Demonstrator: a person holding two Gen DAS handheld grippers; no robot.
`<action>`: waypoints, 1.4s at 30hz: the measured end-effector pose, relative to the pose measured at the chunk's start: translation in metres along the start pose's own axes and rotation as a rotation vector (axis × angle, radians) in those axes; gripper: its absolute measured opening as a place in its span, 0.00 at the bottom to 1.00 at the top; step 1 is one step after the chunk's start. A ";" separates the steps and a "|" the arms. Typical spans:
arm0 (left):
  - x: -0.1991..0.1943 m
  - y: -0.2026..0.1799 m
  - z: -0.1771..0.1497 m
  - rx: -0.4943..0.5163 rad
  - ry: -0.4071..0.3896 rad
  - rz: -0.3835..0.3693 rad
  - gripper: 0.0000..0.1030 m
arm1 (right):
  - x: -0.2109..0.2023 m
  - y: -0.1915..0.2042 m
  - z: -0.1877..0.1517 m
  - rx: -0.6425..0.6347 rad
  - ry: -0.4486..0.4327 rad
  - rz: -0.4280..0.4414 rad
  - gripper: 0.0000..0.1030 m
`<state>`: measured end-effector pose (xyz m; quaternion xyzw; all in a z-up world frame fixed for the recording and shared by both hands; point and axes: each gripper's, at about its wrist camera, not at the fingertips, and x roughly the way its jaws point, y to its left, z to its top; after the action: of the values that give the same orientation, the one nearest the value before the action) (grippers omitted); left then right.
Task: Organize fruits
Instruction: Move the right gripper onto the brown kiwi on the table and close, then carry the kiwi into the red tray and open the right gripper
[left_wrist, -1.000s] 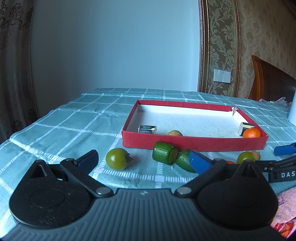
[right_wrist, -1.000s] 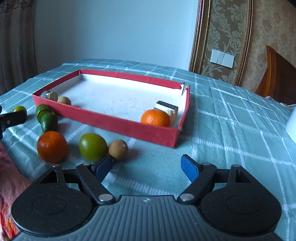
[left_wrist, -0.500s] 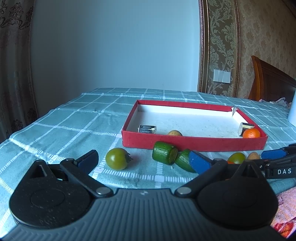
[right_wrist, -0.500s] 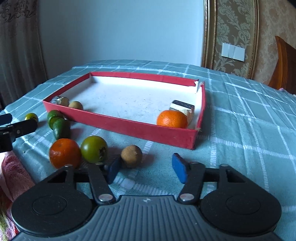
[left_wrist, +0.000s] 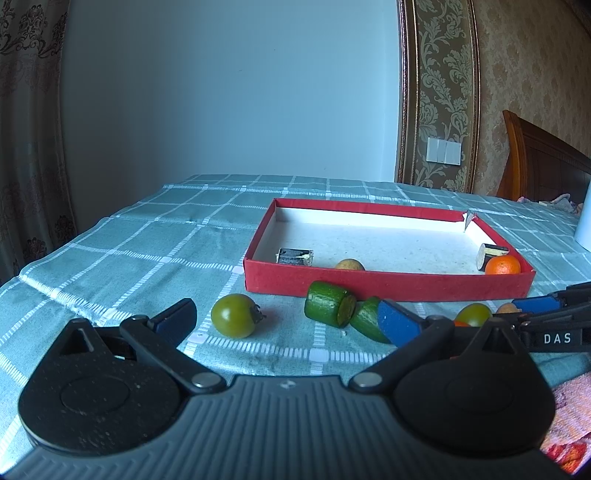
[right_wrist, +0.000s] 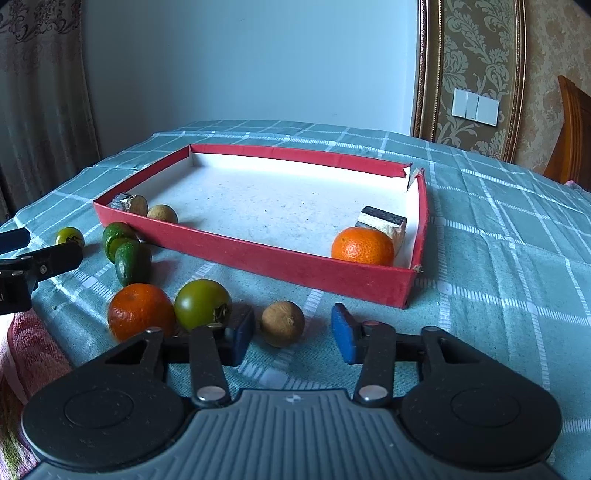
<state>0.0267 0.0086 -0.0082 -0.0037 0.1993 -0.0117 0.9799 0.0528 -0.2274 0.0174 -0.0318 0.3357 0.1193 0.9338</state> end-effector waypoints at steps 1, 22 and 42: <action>0.000 0.000 0.000 0.000 0.000 0.000 1.00 | 0.000 0.000 0.000 -0.001 0.000 -0.001 0.41; 0.000 0.002 0.001 -0.010 -0.007 -0.008 1.00 | -0.002 0.007 -0.002 -0.003 -0.016 0.003 0.25; 0.000 0.004 0.001 -0.022 0.000 -0.030 1.00 | -0.012 0.002 0.014 0.046 -0.063 0.015 0.23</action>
<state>0.0274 0.0124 -0.0071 -0.0177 0.1995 -0.0243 0.9794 0.0525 -0.2258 0.0360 -0.0043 0.3090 0.1194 0.9435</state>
